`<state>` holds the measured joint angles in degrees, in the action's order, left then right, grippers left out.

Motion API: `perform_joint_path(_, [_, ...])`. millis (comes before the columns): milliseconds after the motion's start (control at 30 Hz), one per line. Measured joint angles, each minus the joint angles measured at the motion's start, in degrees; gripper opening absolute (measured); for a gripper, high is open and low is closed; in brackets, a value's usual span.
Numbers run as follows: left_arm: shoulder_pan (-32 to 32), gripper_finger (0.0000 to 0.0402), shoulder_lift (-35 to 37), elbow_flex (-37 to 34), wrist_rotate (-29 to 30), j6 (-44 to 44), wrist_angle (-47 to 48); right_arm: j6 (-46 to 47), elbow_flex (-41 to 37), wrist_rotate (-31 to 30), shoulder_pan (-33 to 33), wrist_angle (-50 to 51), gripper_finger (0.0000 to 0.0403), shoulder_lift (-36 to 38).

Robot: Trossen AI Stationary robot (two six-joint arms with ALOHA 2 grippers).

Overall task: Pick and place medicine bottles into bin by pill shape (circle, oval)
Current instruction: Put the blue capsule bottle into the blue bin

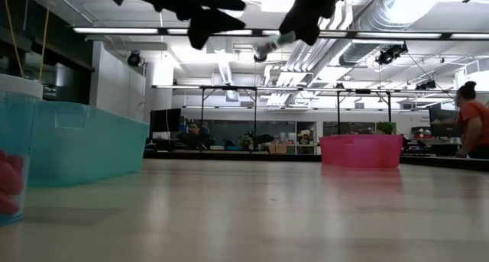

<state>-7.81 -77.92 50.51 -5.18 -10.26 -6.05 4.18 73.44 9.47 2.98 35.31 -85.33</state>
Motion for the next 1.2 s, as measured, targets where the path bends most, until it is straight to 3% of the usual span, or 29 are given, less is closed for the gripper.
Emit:
perform_joint_path(100, [0.0, 0.0177, -4.0, 3.2, -1.6, 0.0, 3.8, -1.3, 1.1, 0.1, 0.0, 0.5, 0.0110, -1.8])
perform_joint_path(367, [0.0, 0.0177, -9.7, 5.3, -2.1, -2.3, 1.3, -3.1, 1.9, 3.2, -0.2, -0.1, 0.0110, -3.4])
perform_joint_path(900, [0.0, 0.0176, -10.6, 5.2, -3.6, -3.0, 1.5, -5.7, 1.9, 4.1, 0.0, -3.2, 0.0110, -3.4])
perform_joint_path(1200, [0.0, 0.0140, -10.6, 5.2, -3.5, -2.1, 1.5, -5.7, 1.9, 3.0, 0.0, -3.4, 0.0110, -3.4])
